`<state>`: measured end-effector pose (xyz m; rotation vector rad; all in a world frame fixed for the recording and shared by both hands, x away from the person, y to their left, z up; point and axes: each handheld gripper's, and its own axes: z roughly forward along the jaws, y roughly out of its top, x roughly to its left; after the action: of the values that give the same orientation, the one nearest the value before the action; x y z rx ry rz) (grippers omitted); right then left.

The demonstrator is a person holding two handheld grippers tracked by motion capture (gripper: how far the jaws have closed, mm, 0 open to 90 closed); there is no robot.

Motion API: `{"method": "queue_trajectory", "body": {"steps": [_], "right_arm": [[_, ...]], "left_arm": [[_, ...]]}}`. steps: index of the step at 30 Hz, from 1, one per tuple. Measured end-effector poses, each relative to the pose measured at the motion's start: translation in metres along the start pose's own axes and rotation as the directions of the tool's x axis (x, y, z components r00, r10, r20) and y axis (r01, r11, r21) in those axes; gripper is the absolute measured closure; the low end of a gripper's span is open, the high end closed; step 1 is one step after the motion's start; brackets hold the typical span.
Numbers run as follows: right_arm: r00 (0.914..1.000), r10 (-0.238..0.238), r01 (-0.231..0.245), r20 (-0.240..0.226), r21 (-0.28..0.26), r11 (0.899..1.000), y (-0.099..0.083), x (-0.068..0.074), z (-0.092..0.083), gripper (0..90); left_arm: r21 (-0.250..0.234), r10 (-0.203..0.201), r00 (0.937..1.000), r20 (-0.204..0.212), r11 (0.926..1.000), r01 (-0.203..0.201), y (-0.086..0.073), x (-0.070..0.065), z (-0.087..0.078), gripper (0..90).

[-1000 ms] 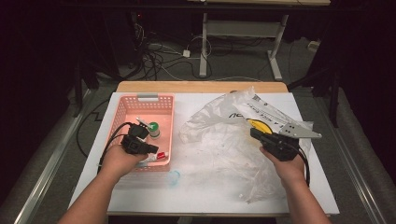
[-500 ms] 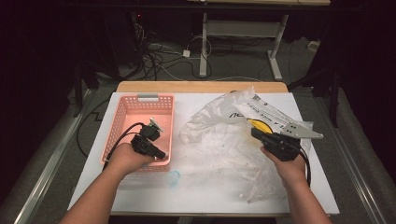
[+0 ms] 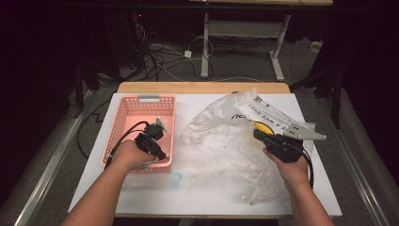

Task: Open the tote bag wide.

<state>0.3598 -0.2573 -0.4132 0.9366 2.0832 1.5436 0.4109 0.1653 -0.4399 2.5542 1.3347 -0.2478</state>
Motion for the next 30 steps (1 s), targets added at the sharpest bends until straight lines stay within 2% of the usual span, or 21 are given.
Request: {"method": "queue_trajectory", "body": {"steps": [8, 11, 15, 20, 23, 26, 27, 30], "right_arm": [[1.0000, -0.009, 0.009, 0.000, 0.003, 1.000, 0.000, 0.001, 0.001, 90.0], [1.0000, -0.008, 0.008, 0.000, 0.002, 1.000, 0.000, 0.001, 0.000, 90.0], [1.0000, -0.008, 0.008, 0.001, 0.001, 1.000, 0.000, 0.001, 0.000, 90.0], [0.9999, -0.011, 0.011, 0.007, -0.002, 1.000, -0.001, 0.001, -0.001, 90.0], [0.9999, -0.012, 0.012, 0.008, -0.005, 1.000, 0.000, 0.000, -0.002, 90.0], [0.9999, -0.014, 0.014, 0.007, -0.004, 1.000, 0.000, 0.000, -0.001, 90.0], [0.9999, -0.011, 0.011, 0.007, -0.003, 1.000, 0.000, 0.000, -0.001, 90.0], [0.9999, -0.013, 0.013, 0.008, -0.006, 1.000, 0.000, 0.001, -0.001, 90.0]], "left_arm": [[-0.013, -0.016, 0.9976, -0.068, 0.9998, 0.015, 0.007, 0.005, -0.002, 87.9], [-0.035, -0.020, 0.9965, -0.081, 0.9992, 0.017, 0.010, 0.010, -0.002, 87.8], [-0.070, -0.030, 0.9967, -0.076, 0.9972, 0.024, 0.014, 0.016, -0.001, 87.9], [-0.127, -0.052, 0.9921, -0.114, 0.9912, 0.037, 0.015, 0.021, -0.002, 87.8], [-0.161, -0.038, 0.9935, -0.107, 0.9867, 0.021, 0.012, 0.020, -0.007, 87.7], [-0.196, -0.034, 0.9922, -0.120, 0.9805, 0.010, 0.008, 0.018, -0.014, 86.3], [-0.196, -0.033, 0.9928, -0.115, 0.9806, 0.010, 0.006, 0.019, -0.015, 81.7], [-0.201, -0.037, 0.9920, -0.121, 0.9794, 0.012, 0.002, 0.021, -0.019, 79.5]]}}
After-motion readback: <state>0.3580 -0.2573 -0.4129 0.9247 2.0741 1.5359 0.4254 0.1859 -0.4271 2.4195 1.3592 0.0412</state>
